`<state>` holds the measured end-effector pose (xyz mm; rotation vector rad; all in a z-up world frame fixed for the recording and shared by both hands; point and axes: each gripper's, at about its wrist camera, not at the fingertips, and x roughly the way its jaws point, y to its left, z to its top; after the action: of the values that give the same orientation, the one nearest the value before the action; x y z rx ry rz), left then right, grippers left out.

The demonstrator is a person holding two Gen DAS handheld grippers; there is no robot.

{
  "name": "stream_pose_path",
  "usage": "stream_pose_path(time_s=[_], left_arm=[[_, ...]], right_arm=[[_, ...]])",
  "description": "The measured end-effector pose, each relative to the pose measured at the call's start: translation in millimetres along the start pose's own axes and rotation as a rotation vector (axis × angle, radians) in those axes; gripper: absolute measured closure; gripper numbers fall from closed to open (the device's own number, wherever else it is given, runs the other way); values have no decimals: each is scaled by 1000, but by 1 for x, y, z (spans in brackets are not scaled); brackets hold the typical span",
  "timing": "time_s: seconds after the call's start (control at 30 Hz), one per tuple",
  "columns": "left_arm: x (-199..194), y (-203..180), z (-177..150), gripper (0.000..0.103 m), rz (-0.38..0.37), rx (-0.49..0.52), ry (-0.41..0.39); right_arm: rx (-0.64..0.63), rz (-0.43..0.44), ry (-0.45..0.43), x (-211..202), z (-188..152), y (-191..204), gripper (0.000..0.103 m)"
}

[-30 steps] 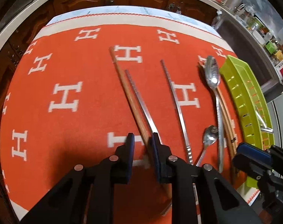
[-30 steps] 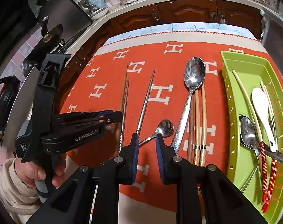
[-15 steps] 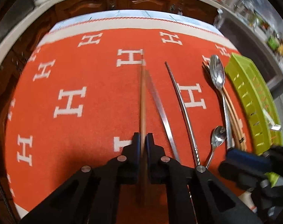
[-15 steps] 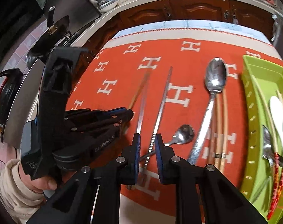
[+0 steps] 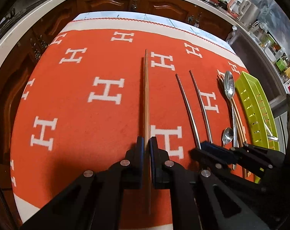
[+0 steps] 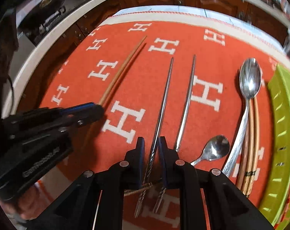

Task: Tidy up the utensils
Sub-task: 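Carry both chopsticks into the lime-green tray and release them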

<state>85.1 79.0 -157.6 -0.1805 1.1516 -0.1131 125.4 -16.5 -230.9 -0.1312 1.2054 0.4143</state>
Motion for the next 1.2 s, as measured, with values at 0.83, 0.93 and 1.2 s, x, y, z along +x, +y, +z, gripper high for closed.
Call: stream_pose_path(time_s=[0.83,0.93,1.2], left_arm=[[-84,-90,26,99,-241,110,-106],[-76,-126,31,99,-288,149,-73],[-27,-219,30,99,-334,221,41]], right_arm=[[349,325,-319,-145,-5,-95,98],[383,243,-327,-160,-17,-130,98],[463,-35,-257,-166,-56,-218,98]])
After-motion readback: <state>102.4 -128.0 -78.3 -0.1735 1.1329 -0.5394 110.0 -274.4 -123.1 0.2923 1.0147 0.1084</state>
